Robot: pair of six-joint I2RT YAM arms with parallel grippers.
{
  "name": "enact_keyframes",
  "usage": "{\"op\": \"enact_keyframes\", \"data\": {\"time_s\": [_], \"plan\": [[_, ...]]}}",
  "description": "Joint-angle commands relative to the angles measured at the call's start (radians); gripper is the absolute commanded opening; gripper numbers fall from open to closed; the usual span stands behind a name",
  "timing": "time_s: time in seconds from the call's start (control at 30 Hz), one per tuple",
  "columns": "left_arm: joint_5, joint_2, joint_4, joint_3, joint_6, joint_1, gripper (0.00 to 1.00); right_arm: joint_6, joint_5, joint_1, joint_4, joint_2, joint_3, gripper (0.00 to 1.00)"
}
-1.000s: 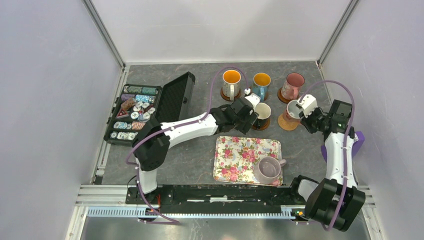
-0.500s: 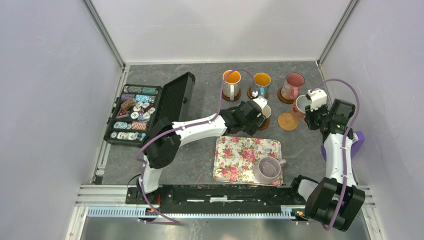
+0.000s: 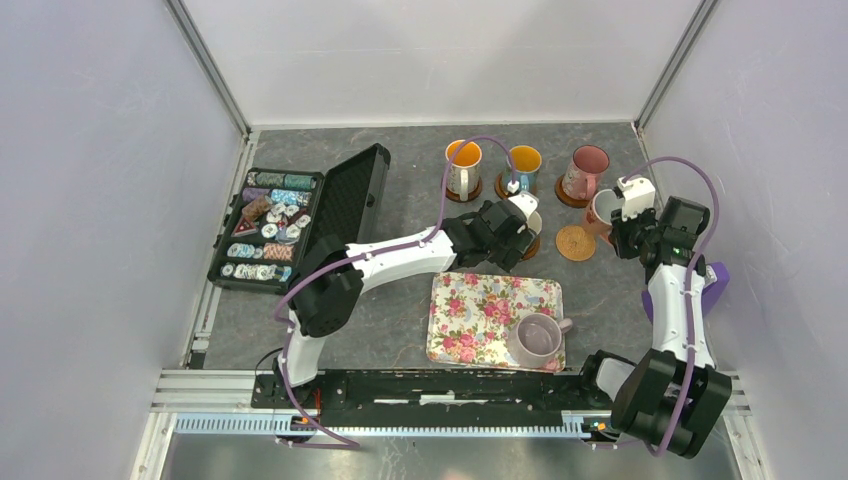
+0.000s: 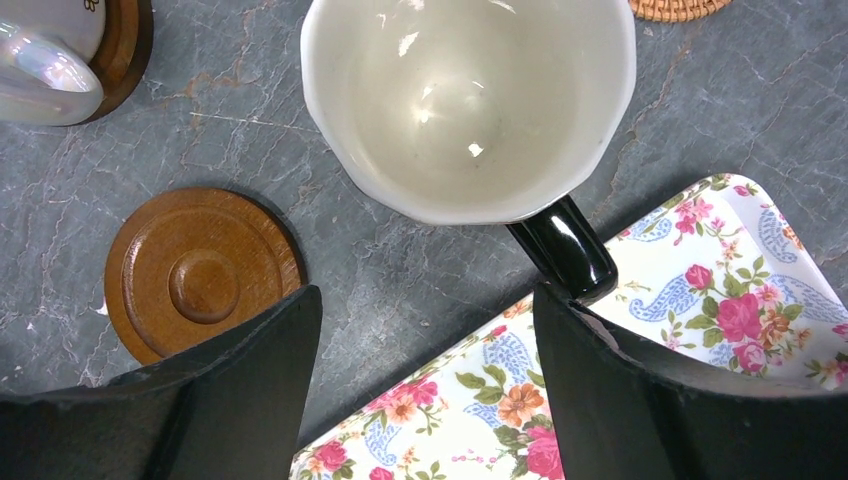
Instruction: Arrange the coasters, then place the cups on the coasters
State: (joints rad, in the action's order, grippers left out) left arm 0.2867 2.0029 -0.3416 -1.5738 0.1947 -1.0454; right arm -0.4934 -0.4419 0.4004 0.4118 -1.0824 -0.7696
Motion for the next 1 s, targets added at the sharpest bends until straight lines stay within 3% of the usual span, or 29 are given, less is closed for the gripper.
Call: {"op": "enact_keyframes", "data": {"time_s": [0.0,0.43,0.97], "plan": [[0.009,0.010,0.029,-0.043,0.049,-0.008,0.85,0.025,-0.008,0.002,-0.094,0.006,-0.016,0.00],[0.035,-0.144,0.042,0.100,0.002,-0.004,1.00,0.263,0.130,-0.009,-0.084,-0.065,-0.035,0.00],[0.077,-0.239,0.063,0.204,-0.007,0.015,1.00,0.546,0.436,-0.215,-0.066,-0.066,0.028,0.00]]}}
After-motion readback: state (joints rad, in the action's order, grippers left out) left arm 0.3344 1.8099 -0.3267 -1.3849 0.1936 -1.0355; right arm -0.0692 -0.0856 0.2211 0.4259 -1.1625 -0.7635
